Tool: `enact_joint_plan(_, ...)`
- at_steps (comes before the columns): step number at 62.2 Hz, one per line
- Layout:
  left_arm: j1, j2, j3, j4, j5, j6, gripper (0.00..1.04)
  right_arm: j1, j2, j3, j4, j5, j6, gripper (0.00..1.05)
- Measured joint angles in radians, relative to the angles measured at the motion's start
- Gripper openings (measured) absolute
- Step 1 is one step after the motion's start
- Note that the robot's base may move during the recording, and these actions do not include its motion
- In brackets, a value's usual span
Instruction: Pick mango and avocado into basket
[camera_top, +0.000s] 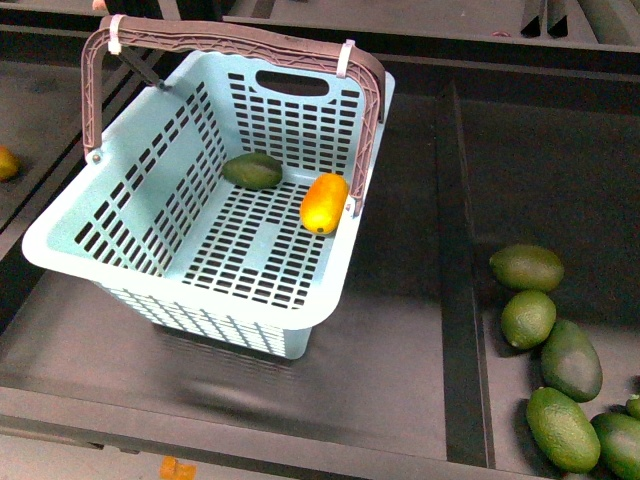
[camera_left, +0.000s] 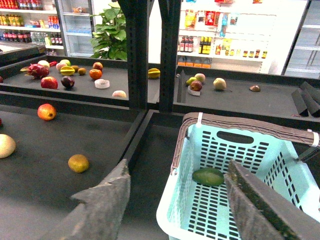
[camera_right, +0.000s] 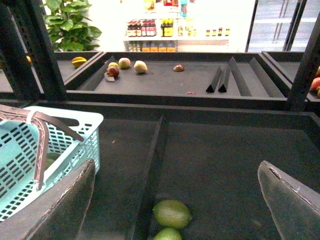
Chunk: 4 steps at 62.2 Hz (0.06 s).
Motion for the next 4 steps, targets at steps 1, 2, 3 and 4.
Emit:
enact_joint_plan(1, 0.0, 0.0, 0.0, 0.0, 0.0, 0.0, 0.69, 0.0, 0.0, 0.0, 0.0, 0.0, 0.0, 0.96)
enact_joint_plan(2, 0.0, 0.0, 0.0, 0.0, 0.0, 0.0, 0.73, 0.0, 0.0, 0.0, 0.0, 0.0, 0.0, 0.96)
enact_joint_plan(3, 0.0, 0.0, 0.0, 0.0, 0.0, 0.0, 0.76, 0.0, 0.0, 0.0, 0.0, 0.0, 0.0, 0.96)
enact_joint_plan(4, 0.0, 0.0, 0.0, 0.0, 0.0, 0.0, 0.8, 0.0, 0.0, 0.0, 0.0, 0.0, 0.0, 0.96)
